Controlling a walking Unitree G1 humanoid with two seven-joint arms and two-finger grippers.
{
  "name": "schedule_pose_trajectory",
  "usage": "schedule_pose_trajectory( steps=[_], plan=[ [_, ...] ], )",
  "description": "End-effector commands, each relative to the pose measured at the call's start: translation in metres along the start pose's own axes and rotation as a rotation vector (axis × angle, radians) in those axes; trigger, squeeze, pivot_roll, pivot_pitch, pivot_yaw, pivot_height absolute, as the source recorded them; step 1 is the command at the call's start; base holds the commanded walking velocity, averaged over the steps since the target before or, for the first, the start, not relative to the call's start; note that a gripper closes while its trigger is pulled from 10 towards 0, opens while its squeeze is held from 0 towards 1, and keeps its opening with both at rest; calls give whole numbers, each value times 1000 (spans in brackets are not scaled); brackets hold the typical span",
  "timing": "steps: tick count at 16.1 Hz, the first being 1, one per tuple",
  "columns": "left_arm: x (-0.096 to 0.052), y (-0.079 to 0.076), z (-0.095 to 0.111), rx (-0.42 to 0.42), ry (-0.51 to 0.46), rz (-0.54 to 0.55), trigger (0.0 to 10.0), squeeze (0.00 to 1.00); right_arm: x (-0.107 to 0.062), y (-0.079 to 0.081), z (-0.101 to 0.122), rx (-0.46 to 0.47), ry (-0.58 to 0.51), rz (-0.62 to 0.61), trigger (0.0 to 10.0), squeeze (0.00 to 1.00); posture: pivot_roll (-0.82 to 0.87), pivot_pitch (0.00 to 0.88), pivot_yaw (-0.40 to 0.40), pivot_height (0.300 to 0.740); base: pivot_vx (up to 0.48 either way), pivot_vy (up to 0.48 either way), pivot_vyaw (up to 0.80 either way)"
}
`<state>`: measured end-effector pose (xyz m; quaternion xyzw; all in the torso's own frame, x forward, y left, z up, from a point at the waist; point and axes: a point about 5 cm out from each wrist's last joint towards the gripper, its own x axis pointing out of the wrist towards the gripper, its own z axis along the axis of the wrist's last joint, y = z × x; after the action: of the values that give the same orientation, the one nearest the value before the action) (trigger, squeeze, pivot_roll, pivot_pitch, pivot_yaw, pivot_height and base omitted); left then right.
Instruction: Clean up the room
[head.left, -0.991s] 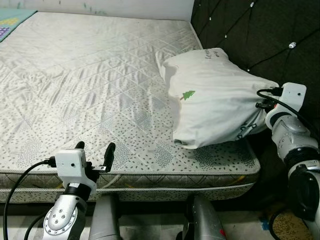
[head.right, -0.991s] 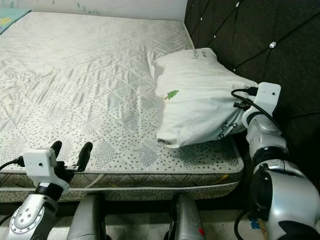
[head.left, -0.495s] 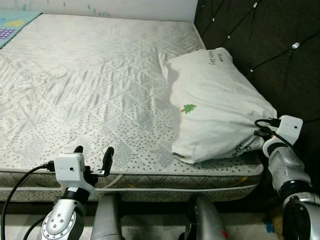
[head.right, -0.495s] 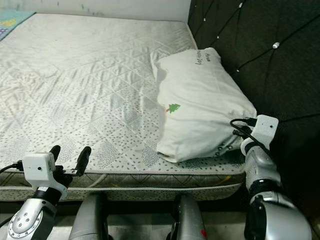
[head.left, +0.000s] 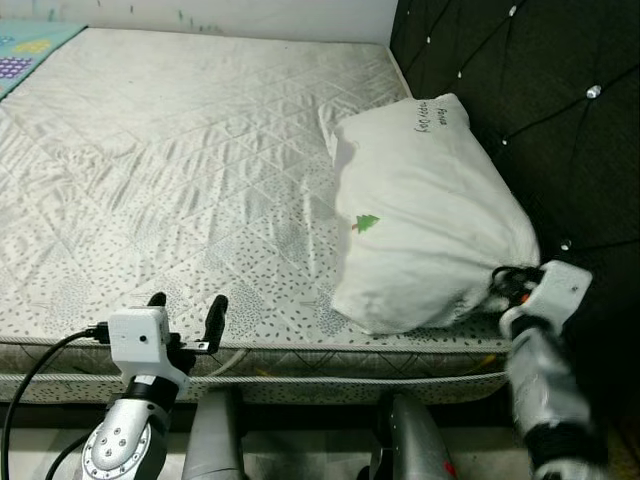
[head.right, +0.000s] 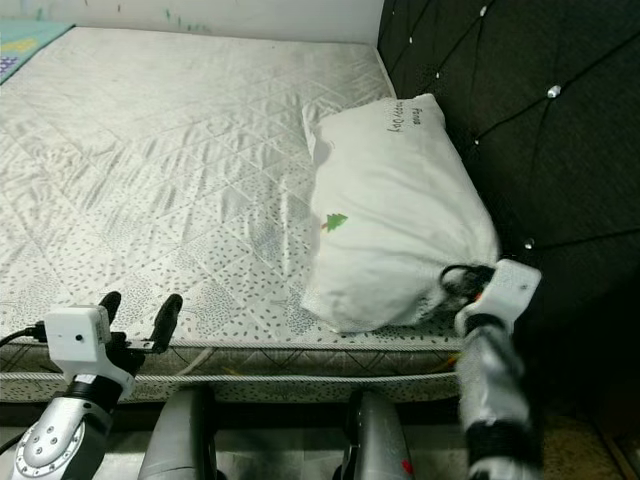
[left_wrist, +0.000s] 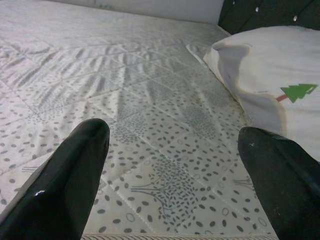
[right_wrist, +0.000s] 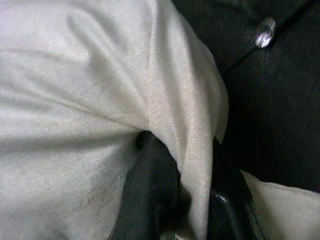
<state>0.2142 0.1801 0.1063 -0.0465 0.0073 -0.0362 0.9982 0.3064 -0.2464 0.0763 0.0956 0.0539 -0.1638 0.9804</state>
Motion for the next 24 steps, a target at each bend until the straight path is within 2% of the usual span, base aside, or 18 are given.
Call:
schedule_pose_trajectory(
  steps=[1,2,4,7,9,11,12,16,18,20,22,24],
  plan=[
    [-1,-1,1,6,4,-10,10000,0,-3,-3,2,-7,-4,-18,0,0,81,82,-53,561,0,0,0],
    [0,-1,1,7,4,-14,10000,0,-15,-2,-6,-12,13,-13,0,0,78,82,-51,561,0,0,0],
    [1,-1,1,9,6,-17,10000,0,-25,-4,-8,-17,28,-20,0,0,72,84,-48,561,0,0,0],
    [2,-2,1,9,5,-22,10000,0,-30,-4,-10,-20,46,-24,0,0,72,85,-48,561,0,0,0],
    [2,-2,1,9,5,-20,10000,0,-28,-3,-8,-31,64,-17,0,0,75,82,-49,561,0,0,0],
    [2,-2,1,8,5,-19,10000,0,-15,-4,0,-43,51,-7,0,0,76,81,-48,561,0,0,0],
    [3,-2,1,9,3,-18,10000,0,13,-13,29,-77,-10,-3,0,0,81,79,-55,561,0,0,0],
    [0,1,2,10,-1,4,10000,0,43,-47,86,-103,-100,-106,0,0,91,77,-68,561,0,0,0],
    [-1,0,1,9,1,5,10000,0,48,-59,105,-101,-137,-155,0,0,93,77,-69,561,0,0,0],
    [-1,0,1,9,2,7,10000,0,48,-73,115,-87,-154,-216,0,0,93,74,-67,561,0,0,0],
    [0,2,2,13,-1,4,10000,0,42,-98,111,-93,-142,-297,0,0,90,75,-63,561,0,0,0],
    [1,1,2,12,-1,-1,10000,0,34,-110,100,-129,-131,-326,0,0,81,75,-59,561,0,0,0]
  ],
)
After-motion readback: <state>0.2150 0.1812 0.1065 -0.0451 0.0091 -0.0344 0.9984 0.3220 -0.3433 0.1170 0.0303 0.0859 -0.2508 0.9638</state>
